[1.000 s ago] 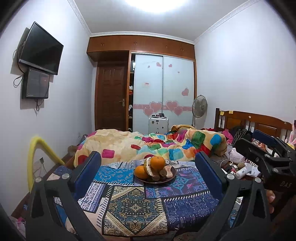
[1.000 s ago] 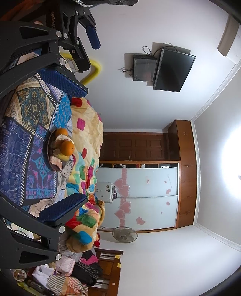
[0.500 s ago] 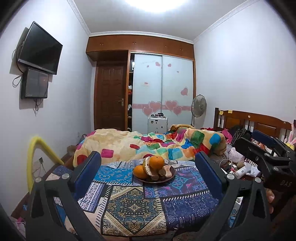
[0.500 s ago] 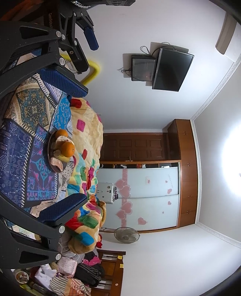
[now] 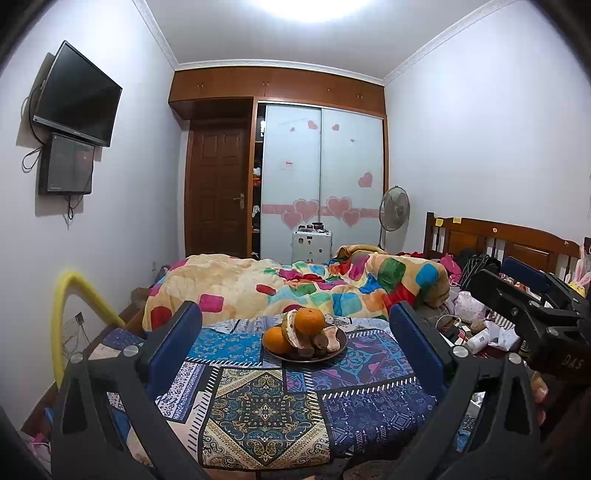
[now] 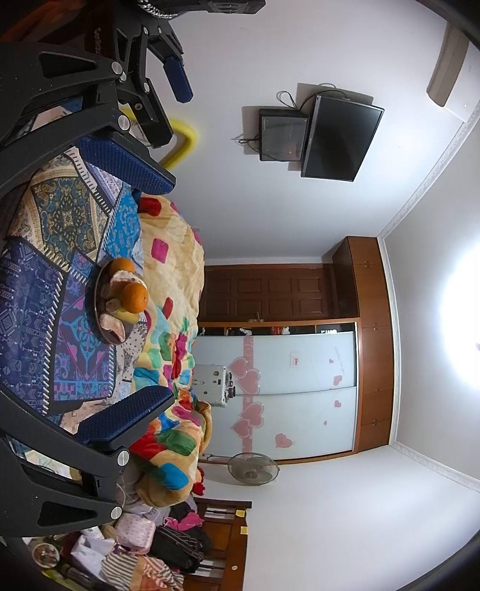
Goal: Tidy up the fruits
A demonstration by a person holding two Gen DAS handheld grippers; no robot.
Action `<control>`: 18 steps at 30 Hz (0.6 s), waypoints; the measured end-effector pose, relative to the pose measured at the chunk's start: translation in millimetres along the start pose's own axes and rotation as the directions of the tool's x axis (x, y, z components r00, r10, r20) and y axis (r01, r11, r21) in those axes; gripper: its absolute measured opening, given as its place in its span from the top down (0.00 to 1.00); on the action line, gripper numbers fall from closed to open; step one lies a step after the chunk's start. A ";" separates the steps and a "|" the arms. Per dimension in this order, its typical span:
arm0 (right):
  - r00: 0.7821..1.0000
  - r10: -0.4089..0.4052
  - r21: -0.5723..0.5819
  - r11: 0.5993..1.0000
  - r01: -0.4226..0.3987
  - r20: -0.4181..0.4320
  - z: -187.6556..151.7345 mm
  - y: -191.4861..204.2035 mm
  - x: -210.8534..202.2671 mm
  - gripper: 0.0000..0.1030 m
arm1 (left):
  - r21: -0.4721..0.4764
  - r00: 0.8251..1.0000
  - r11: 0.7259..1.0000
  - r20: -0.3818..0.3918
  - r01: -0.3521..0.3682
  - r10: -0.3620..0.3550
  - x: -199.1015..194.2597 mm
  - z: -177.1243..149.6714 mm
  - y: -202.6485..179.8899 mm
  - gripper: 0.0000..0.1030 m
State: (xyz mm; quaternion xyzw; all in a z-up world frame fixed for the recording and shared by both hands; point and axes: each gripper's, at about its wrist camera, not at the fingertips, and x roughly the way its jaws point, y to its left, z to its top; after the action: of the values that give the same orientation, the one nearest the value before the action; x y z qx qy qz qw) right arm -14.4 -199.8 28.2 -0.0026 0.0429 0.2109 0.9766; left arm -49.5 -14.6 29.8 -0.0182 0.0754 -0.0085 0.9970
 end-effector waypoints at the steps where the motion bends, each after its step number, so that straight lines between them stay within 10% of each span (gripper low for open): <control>1: 1.000 0.001 0.002 1.000 -0.001 0.000 0.1 -0.2 0.1 0.00 | 0.000 1.000 1.000 0.000 0.001 -0.001 0.1 0.0 0.0 0.00; 18: 1.000 0.000 0.007 1.000 0.000 0.000 0.0 -3.2 1.0 0.00 | -0.006 1.000 1.000 -0.018 0.016 -0.016 2.4 3.1 1.2 0.00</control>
State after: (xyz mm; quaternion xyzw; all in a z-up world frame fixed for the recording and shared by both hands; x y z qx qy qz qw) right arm -12.2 -202.3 28.1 0.0007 0.0435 0.2105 0.9766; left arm -46.7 -13.3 32.5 -0.0217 0.0845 -0.0166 0.9961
